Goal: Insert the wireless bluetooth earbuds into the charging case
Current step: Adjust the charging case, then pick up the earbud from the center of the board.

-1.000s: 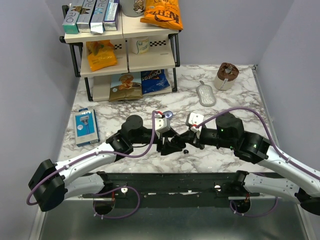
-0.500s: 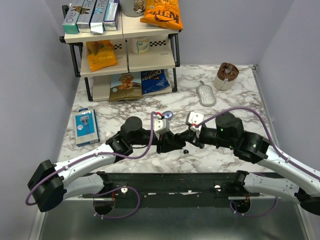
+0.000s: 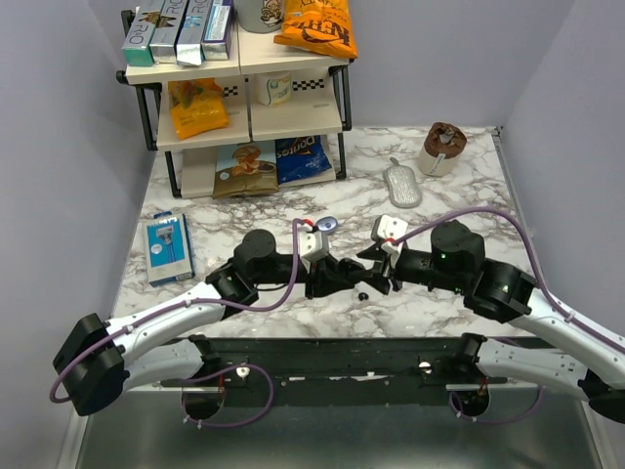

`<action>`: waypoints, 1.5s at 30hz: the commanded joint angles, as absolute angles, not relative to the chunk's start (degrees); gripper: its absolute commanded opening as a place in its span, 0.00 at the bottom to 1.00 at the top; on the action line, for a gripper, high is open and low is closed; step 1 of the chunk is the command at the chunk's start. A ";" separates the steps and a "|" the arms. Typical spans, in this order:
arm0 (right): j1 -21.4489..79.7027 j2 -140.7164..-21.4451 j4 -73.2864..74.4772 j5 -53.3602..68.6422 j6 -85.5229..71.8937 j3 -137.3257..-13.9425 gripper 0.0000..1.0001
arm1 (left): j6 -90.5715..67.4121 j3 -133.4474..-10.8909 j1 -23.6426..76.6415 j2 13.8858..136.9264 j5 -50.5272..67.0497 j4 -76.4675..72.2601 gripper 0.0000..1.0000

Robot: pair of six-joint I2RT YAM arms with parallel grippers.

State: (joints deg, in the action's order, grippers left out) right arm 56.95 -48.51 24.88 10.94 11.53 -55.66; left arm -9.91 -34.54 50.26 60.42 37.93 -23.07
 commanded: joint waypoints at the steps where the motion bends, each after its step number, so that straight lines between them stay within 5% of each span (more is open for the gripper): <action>1: 57.22 -46.50 22.76 7.58 9.32 -56.69 0.53 | -9.58 -33.49 50.19 58.63 36.65 -25.49 0.08; 3: 57.22 -44.49 20.93 4.06 7.31 -56.17 0.54 | -10.28 -32.96 50.19 58.19 35.17 -25.75 0.04; 7: 57.13 -41.32 17.40 -14.17 0.54 -52.05 0.72 | -11.42 -31.65 50.19 56.17 31.21 -25.14 0.00; 11: 56.61 -42.01 18.54 -21.70 -8.06 -47.91 0.73 | -13.44 -27.87 50.19 52.30 24.80 -27.50 0.00; 15: 55.64 -44.29 21.79 -21.63 -20.79 -41.76 0.67 | -15.46 -21.29 50.54 45.81 14.96 -29.97 0.00; 19: 54.58 -47.80 21.45 -16.90 -27.24 -35.87 0.47 | -15.30 -18.81 51.76 39.04 8.54 -29.28 0.00; 26: 53.44 -59.93 19.26 -10.82 -28.65 -34.02 0.46 | -14.50 -19.51 53.78 39.11 5.72 -26.46 0.00; 45: 50.54 -68.99 11.96 -8.70 -28.83 -31.29 0.47 | -14.94 -17.23 59.06 40.34 0.70 -28.13 0.00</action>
State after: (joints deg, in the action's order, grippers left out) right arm 50.89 -67.40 15.00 -9.23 -28.18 -31.70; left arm -14.70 -17.91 58.39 40.42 3.07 -26.94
